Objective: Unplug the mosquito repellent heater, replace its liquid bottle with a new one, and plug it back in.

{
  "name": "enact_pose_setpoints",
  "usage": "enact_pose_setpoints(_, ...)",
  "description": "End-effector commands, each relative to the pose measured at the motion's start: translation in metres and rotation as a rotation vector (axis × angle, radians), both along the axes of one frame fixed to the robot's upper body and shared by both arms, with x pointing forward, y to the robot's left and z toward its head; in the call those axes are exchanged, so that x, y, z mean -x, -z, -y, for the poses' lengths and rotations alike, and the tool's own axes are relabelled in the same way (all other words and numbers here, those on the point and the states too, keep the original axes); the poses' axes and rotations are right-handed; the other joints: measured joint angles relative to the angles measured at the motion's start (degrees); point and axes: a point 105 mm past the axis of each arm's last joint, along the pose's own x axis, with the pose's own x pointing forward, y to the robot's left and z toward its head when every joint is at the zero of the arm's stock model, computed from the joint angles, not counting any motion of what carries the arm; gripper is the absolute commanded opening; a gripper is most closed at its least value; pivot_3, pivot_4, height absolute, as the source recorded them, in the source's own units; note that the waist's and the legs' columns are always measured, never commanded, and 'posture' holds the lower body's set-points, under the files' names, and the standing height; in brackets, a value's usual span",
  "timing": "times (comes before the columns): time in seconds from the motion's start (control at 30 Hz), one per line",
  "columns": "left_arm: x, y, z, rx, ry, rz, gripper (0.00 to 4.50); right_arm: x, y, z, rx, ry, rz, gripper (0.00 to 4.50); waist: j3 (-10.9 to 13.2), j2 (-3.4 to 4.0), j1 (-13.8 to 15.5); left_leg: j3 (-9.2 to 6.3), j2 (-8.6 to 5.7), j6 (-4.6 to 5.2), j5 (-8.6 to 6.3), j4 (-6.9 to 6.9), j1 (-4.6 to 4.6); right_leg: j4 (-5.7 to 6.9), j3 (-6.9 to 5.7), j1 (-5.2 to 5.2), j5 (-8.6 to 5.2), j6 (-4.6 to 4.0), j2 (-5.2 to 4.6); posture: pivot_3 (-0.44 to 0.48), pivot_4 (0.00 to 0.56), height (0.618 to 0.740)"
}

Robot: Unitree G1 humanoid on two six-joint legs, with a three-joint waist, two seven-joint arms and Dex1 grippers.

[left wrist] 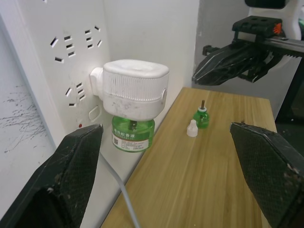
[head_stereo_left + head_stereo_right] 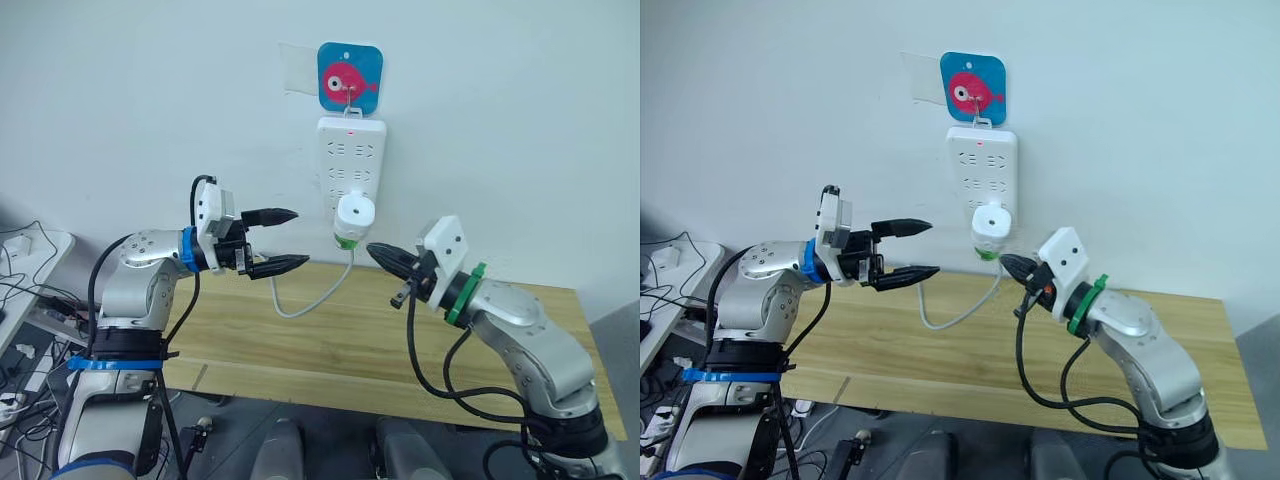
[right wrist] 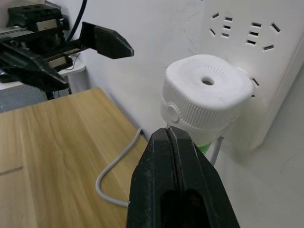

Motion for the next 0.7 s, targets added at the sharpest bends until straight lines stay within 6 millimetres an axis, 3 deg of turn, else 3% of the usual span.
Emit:
enact_pose_setpoints(0.03,-0.001,-0.004,-0.011,-0.052,-0.057,0.027,4.49,0.011,-0.017,0.015,0.006,-0.011,0.065,0.0,0.0,0.0,0.01,0.0,0.0,0.0,0.0,0.0,0.0,-0.02,0.0,0.0,0.0,0.0,0.0,0.09,0.153,0.74)
enact_pose_setpoints(0.27,-0.011,0.004,-0.029,-0.166,-0.209,0.002,4.5,0.012,-0.017,0.053,0.049,0.036,0.036,2.18,0.01,-0.01,-0.07,0.01,0.01,0.01,0.0,-0.02,0.02,-0.02,0.02,0.01,0.0,0.01,0.01,0.113,0.16,0.74)
enact_pose_setpoints(0.47,-0.011,-0.001,-0.037,-0.183,-0.225,0.026,4.5,0.017,-0.015,0.065,0.051,0.041,0.007,4.42,0.01,-0.01,0.1,0.02,0.01,0.01,0.0,-0.02,0.01,-0.03,0.02,0.01,0.0,0.01,0.01,0.118,0.159,0.74)
enact_pose_setpoints(0.7,-0.011,-0.001,-0.039,-0.179,-0.241,0.029,4.5,0.023,-0.012,0.067,0.015,0.007,-0.052,4.47,0.02,-0.01,0.11,0.03,0.01,0.01,0.0,-0.02,0.02,-0.03,0.04,0.01,0.0,0.01,0.01,0.125,0.156,0.74)
